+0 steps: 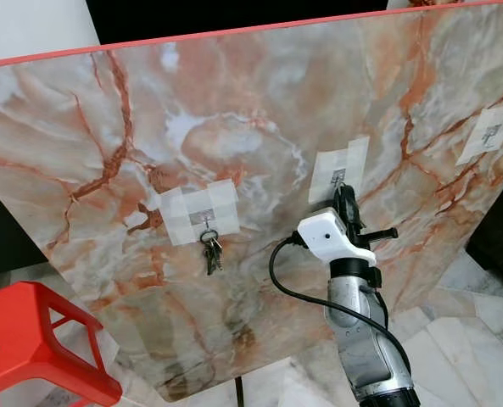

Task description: Hang keys on a hook

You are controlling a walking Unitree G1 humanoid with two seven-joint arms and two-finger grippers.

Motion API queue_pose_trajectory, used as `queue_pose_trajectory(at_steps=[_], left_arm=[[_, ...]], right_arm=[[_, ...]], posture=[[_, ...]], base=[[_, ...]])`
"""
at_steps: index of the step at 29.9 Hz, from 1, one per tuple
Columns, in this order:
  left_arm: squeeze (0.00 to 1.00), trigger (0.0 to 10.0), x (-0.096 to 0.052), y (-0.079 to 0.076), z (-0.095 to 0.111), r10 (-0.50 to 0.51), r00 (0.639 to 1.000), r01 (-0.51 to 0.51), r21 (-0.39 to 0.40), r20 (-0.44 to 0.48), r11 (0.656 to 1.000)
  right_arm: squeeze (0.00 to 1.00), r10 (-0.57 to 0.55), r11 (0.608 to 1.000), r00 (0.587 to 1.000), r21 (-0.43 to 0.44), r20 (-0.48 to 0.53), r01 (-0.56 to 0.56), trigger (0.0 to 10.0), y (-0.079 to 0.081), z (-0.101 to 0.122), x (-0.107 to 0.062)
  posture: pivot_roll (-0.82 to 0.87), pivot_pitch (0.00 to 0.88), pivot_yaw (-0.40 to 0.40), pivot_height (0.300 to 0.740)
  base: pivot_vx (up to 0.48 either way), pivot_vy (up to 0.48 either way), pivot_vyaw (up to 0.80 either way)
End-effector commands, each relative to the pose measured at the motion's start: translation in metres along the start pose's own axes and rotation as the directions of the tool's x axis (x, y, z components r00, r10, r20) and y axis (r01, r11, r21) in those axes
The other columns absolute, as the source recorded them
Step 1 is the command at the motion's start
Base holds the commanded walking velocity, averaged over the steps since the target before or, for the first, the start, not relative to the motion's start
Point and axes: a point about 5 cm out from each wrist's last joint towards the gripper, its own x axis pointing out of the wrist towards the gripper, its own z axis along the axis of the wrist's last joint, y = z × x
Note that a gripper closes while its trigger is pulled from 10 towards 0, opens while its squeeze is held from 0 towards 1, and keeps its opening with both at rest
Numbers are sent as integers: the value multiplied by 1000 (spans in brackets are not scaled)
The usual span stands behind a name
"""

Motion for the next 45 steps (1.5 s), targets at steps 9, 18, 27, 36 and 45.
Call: queue_pose_trajectory(at_steps=[9,18,27,36,45], left_arm=[[0,10000,-1,-1,-4,-8,1000,8,4,-16,1000],[0,10000,-1,0,-4,-8,1000,9,6,-18,1000],[0,10000,-1,0,-4,-12,1000,12,14,-21,1000],[0,10000,-1,0,-4,-11,1000,12,15,-21,1000],[0,10000,-1,-1,-4,-13,1000,13,17,-22,1000]], right_arm=[[0,47,999,999,-7,4,-47,10000,6,2,-1],[0,46,999,999,-26,-24,-47,10000,6,-3,-3],[0,52,998,997,-38,-51,-54,10000,6,-7,-5],[0,74,996,995,-39,-65,-76,10000,10,-8,-7],[0,89,995,992,-45,-85,-93,10000,12,-12,-9]], posture=[[-161,0,-8,740],[-161,0,-10,740],[-164,0,-8,740],[-160,0,-10,740],[-162,0,-11,740]], base=[[0,0,0],[0,0,0],[0,0,0],[0,0,0],[0,0,0]])
